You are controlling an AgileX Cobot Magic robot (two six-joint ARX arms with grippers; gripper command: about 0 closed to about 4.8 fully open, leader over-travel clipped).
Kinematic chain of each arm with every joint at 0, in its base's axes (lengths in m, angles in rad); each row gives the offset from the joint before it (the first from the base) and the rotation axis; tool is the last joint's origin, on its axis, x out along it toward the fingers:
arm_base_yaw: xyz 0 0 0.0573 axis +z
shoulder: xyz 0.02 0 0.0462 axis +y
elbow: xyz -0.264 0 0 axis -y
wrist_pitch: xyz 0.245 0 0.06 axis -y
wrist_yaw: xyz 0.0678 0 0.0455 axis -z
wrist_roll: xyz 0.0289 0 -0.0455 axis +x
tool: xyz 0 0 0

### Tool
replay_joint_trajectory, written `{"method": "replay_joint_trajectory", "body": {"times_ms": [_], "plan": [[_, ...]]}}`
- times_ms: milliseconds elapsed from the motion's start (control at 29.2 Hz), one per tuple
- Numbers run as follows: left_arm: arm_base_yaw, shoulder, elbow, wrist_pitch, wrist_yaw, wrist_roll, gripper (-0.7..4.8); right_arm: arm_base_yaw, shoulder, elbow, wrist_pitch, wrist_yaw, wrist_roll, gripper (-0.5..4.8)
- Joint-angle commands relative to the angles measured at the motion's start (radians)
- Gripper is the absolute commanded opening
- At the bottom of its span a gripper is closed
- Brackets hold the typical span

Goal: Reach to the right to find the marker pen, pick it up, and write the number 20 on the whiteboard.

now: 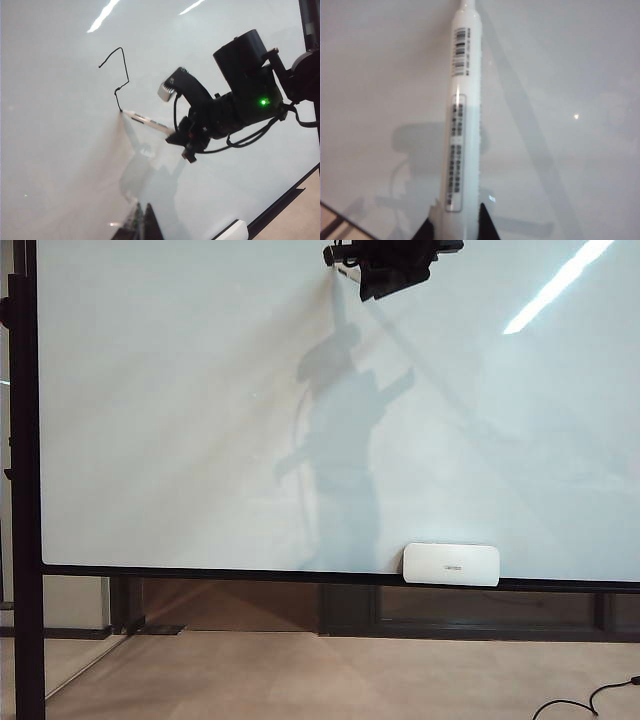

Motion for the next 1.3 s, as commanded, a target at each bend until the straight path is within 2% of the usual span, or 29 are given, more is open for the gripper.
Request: {"method": "replay_joint_trajectory", "body": {"times_ms": [34, 205, 376, 719, 1027, 1198, 1300], "plan": [[-0.001, -0.004, 0.006, 0.013, -0.004, 0.001, -0.05, 0.0, 0.005, 0.006, -0.032, 0.013, 0.013, -0.02], [-0.001, -0.005, 0.006, 0.012, -0.001, 0.0, -0.05, 0.0, 0.01, 0.006, -0.018, 0.048, 0.013, -0.02], [-0.001, -0.011, 0.006, 0.005, 0.054, 0.0, -0.05, 0.0, 0.01, 0.006, -0.003, 0.132, 0.013, -0.02], [-0.001, -0.014, 0.006, -0.026, 0.068, 0.001, -0.05, 0.0, 0.008, 0.006, -0.041, 0.259, 0.026, -0.02], [-0.001, -0.029, 0.006, -0.048, 0.069, -0.001, -0.05, 0.009, -0.026, 0.006, -0.057, 0.24, 0.031, -0.02], [-0.001, -0.043, 0.006, -0.061, 0.165, -0.068, -0.05, 0.051, -0.127, 0.006, -0.13, 0.214, 0.03, -0.01], [-0.001, -0.047, 0.006, -0.064, 0.165, -0.086, -0.05, 0.059, -0.182, 0.006, -0.103, 0.192, 0.004, -0.02]]}}
